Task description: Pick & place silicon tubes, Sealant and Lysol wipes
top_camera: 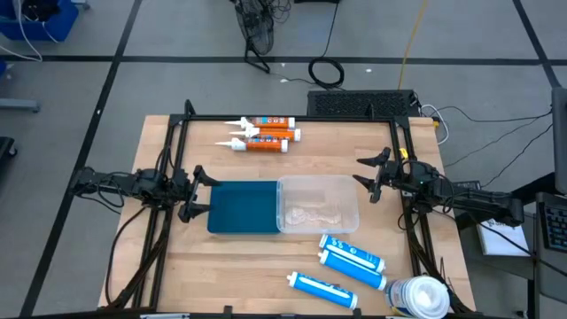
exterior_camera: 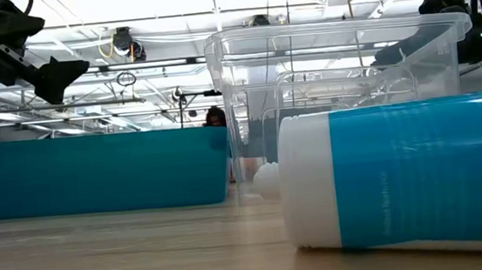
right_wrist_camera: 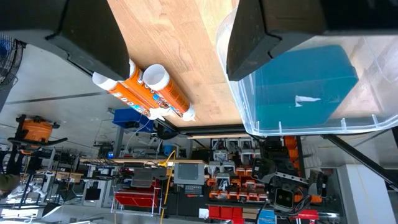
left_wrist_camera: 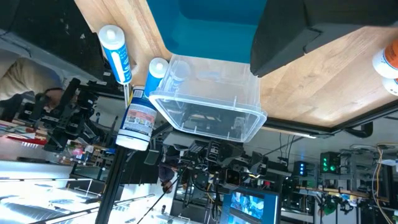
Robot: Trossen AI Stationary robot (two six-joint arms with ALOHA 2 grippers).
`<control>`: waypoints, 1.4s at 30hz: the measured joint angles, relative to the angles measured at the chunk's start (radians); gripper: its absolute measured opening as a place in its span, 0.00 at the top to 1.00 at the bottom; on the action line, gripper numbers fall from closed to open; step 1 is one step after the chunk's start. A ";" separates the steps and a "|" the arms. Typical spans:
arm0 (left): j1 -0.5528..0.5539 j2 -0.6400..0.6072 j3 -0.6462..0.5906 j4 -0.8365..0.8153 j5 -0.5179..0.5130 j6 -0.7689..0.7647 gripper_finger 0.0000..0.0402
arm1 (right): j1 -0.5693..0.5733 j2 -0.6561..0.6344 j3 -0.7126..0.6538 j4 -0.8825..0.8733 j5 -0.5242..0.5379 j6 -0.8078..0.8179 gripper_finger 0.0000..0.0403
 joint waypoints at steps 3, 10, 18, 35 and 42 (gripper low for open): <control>0.000 0.000 0.000 0.000 0.000 0.000 0.02 | 0.000 0.000 0.000 0.000 -0.001 0.026 0.38; 0.000 0.000 0.000 0.000 0.000 0.000 0.02 | 0.002 0.000 0.000 0.003 -0.026 0.558 0.38; 0.000 0.000 0.000 0.000 0.000 0.000 0.02 | 0.002 0.000 0.000 0.002 -0.024 0.601 0.38; 0.000 0.000 0.000 0.000 0.000 0.000 0.02 | 0.014 0.000 0.024 0.329 -0.257 0.644 0.38; 0.000 0.000 0.000 0.000 0.000 0.000 0.02 | 0.240 0.012 0.127 0.572 -0.516 0.636 0.38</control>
